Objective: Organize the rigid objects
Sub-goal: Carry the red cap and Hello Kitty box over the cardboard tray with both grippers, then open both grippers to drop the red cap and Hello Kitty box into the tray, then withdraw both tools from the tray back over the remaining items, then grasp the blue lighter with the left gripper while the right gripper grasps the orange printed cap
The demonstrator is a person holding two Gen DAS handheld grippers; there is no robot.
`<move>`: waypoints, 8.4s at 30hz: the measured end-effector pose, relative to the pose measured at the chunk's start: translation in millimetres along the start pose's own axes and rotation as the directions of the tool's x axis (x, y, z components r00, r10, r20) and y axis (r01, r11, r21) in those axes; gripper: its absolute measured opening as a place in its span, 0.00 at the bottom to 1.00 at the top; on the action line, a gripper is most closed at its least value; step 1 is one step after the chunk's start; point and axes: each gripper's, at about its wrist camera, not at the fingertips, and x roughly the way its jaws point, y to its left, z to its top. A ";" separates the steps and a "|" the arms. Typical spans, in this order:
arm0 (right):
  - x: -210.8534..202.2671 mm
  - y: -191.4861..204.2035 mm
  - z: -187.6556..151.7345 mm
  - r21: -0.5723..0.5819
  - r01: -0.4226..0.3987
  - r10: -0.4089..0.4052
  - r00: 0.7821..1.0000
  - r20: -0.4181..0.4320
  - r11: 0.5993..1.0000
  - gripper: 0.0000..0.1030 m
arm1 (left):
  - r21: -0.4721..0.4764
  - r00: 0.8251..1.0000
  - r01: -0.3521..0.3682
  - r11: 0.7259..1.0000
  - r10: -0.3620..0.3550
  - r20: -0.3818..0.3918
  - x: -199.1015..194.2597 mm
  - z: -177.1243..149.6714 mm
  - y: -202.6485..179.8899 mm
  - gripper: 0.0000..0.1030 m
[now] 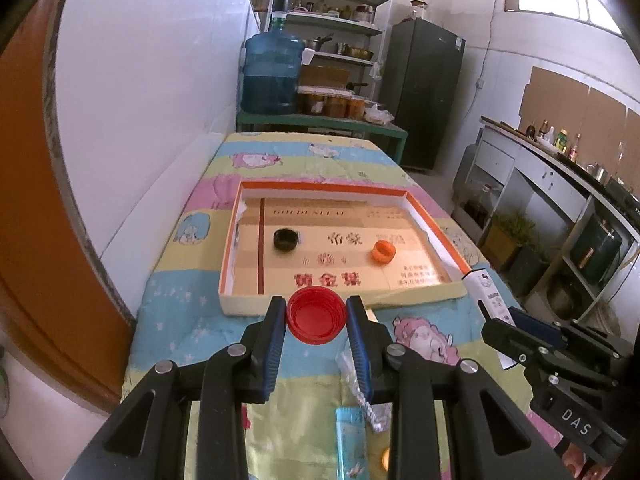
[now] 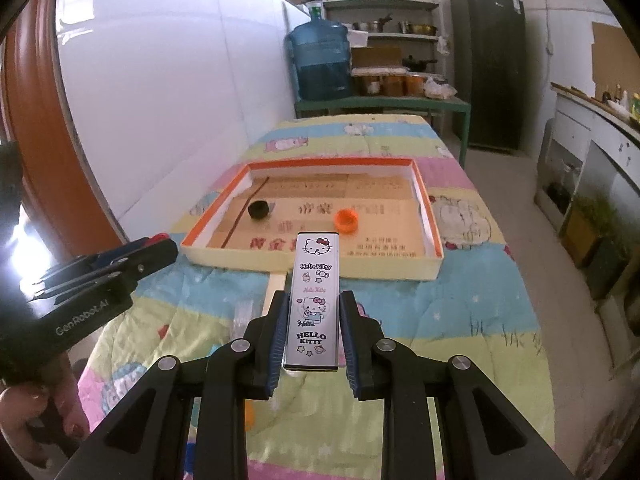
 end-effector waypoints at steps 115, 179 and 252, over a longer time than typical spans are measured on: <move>200.7 -94.4 93.6 0.038 0.032 -0.023 0.978 -0.207 0.999 0.32 | -0.005 0.964 0.037 0.999 -0.037 -0.265 226.0 83.6 -12.0 0.32; 59.5 -20.4 65.9 -0.012 0.014 -0.015 0.993 -0.117 1.000 0.33 | 0.051 0.996 -0.018 0.999 0.022 -0.084 56.1 64.4 -5.1 0.46; 19.0 9.0 -40.7 -0.024 -0.003 -0.003 0.971 -0.240 1.000 0.33 | 0.121 0.956 0.117 0.986 -0.078 -0.282 36.6 -88.1 -19.0 0.46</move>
